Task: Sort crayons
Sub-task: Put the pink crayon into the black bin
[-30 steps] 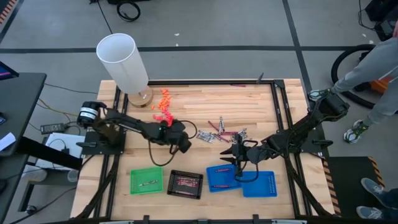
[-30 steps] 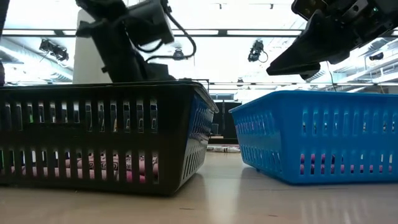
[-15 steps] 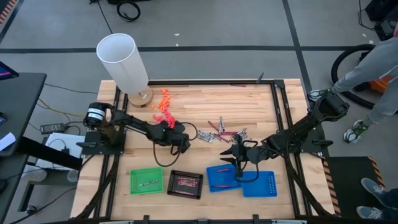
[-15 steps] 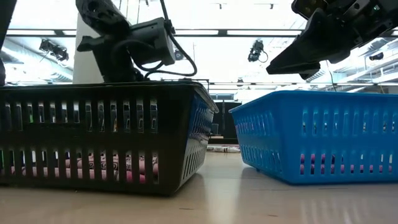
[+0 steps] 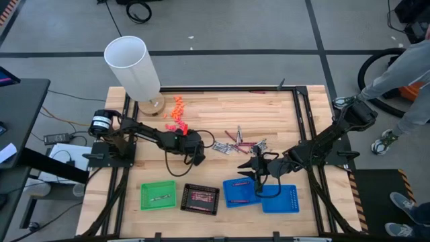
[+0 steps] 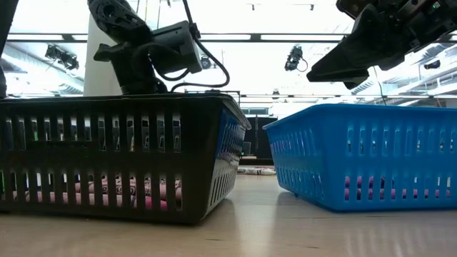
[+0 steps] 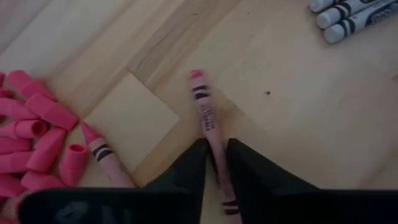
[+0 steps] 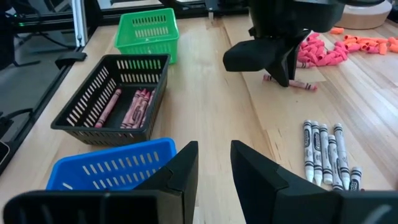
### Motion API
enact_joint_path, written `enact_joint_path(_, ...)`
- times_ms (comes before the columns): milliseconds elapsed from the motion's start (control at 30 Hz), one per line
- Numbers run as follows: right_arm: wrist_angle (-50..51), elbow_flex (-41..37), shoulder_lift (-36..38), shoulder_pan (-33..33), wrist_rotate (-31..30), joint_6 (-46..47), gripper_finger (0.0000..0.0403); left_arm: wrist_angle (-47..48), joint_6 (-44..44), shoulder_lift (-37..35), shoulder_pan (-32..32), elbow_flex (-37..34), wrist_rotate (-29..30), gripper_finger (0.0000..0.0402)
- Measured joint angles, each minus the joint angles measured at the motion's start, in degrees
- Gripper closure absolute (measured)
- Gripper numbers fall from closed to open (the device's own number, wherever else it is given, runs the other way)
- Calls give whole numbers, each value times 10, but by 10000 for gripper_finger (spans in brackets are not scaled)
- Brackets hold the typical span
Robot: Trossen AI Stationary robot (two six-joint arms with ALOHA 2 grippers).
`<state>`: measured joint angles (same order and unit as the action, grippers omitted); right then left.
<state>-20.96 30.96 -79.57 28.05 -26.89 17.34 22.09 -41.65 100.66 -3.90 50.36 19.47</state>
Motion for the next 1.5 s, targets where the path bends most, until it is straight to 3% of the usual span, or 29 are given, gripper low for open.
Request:
enact_joint_path(200, 0, 0, 0, 0, 0, 0, 298, 1, 25, -14, -3, 0, -6, 388)
enact_joint_path(533, 4, 0, 0, 0, 0, -2, 298, -11, 118, -93, -20, -3, -76, 383)
enact_joint_path(733, 3, 0, 0, 0, 0, -6, 298, -89, 215, -126, -66, -2, -211, 382)
enact_joint_path(900, 2, 0, 0, 0, 0, -6, 298, -171, 231, -123, -105, -1, -317, 381)
enact_joint_path(1067, 0, 0, 0, 0, 0, -8, 298, -184, 228, -123, -136, -1, -320, 381)
enact_joint_path(1500, -1, 0, 0, 0, -1, -6, 298, -202, 93, -56, -189, 4, -313, 381)
